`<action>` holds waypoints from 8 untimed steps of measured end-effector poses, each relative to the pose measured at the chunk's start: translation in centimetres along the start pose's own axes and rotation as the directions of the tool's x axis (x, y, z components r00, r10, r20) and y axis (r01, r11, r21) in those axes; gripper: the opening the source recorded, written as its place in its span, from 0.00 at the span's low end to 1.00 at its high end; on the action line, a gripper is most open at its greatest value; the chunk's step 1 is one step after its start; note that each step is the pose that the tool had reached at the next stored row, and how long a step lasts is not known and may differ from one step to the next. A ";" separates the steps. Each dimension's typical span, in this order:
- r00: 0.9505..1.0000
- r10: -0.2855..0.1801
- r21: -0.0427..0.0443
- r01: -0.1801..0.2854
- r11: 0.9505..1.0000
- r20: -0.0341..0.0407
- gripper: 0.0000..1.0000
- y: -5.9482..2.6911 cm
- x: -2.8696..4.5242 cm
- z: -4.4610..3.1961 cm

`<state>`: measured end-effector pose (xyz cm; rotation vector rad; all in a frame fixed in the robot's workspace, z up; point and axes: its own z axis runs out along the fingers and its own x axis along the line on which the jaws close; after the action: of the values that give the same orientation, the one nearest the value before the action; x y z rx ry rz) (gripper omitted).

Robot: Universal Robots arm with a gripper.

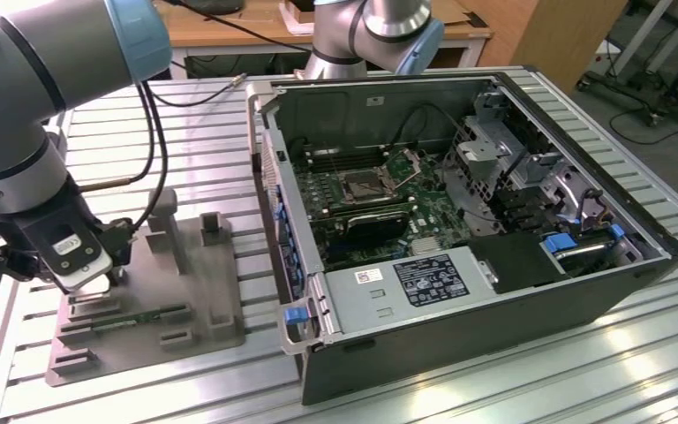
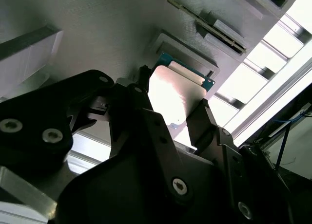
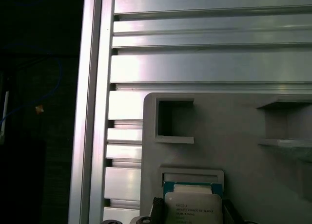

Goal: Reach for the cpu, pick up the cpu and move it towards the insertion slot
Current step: 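Pick up the cpu and move it towards the insertion slot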

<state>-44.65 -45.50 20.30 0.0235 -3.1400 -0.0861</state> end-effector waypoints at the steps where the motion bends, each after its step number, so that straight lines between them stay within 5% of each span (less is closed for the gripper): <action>1: 1.000 0.000 0.000 0.000 1.000 0.000 0.55 0.00 0.00 -0.03; 8: 1.000 0.000 0.000 0.000 1.000 0.000 0.55 0.02 0.00 -0.28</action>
<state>-44.65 -45.49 20.58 0.0235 -3.1400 -0.0862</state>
